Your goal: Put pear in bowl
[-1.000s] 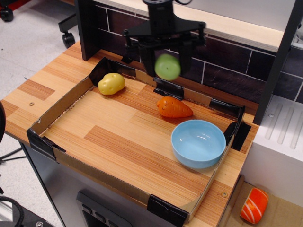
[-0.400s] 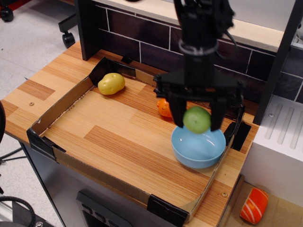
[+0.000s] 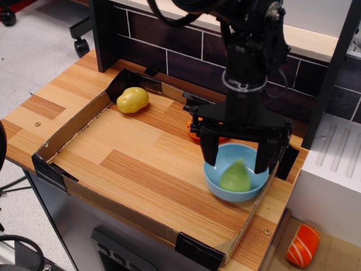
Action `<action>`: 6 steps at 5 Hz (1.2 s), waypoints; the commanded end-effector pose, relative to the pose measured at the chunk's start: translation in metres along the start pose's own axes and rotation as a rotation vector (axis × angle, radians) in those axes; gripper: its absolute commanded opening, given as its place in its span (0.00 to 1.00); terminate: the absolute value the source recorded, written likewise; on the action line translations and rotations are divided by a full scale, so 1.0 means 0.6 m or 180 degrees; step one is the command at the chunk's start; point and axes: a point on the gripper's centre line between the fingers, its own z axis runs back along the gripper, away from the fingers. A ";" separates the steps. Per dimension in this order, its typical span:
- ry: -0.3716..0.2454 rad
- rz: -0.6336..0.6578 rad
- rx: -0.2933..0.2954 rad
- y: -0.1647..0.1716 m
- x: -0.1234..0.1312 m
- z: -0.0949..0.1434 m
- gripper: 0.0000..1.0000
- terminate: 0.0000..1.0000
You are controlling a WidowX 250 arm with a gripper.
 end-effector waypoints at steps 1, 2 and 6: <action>-0.0111 0.0047 -0.0143 0.017 0.003 0.048 1.00 0.00; -0.0260 0.0030 -0.0411 0.033 0.002 0.101 1.00 0.00; -0.0350 0.0248 -0.0798 0.091 0.019 0.210 1.00 0.00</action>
